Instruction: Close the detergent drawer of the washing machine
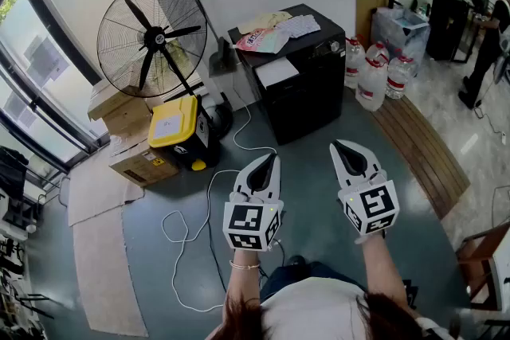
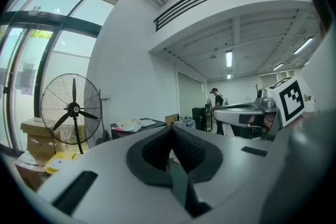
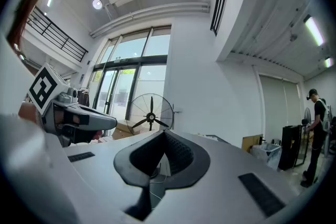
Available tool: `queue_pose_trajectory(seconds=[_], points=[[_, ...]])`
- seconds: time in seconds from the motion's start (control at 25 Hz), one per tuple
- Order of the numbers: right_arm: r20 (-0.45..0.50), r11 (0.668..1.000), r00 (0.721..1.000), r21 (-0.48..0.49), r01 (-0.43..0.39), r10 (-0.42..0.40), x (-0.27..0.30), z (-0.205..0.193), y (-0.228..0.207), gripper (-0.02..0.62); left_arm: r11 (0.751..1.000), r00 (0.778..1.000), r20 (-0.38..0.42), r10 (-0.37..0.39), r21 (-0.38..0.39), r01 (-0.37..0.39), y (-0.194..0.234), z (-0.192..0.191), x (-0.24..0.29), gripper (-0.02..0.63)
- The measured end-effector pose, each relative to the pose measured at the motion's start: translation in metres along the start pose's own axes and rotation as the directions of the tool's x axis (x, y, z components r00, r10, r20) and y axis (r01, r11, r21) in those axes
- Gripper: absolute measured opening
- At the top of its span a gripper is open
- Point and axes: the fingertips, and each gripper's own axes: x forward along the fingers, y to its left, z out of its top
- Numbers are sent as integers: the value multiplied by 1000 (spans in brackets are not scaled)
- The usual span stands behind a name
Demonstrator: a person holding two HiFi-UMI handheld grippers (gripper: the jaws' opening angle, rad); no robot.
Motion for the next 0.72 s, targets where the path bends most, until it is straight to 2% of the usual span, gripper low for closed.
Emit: queue_pose_trajectory(seconds=[0.24,0.48,0.72], points=[[62,999,998,45,-5,2,-9,4,-21,26,1000,1000,-14,-17,-4,17,-19,0,16,17],[76,992,994,96,-82,74,-6,-4,-36,26,999,999,-18,-38,-19,38,-35,1,34,17],[69,987,989,84,-134,129,4,-10,-42,26,999,999,-34,-31,-13,31,-39,-2,50,17]])
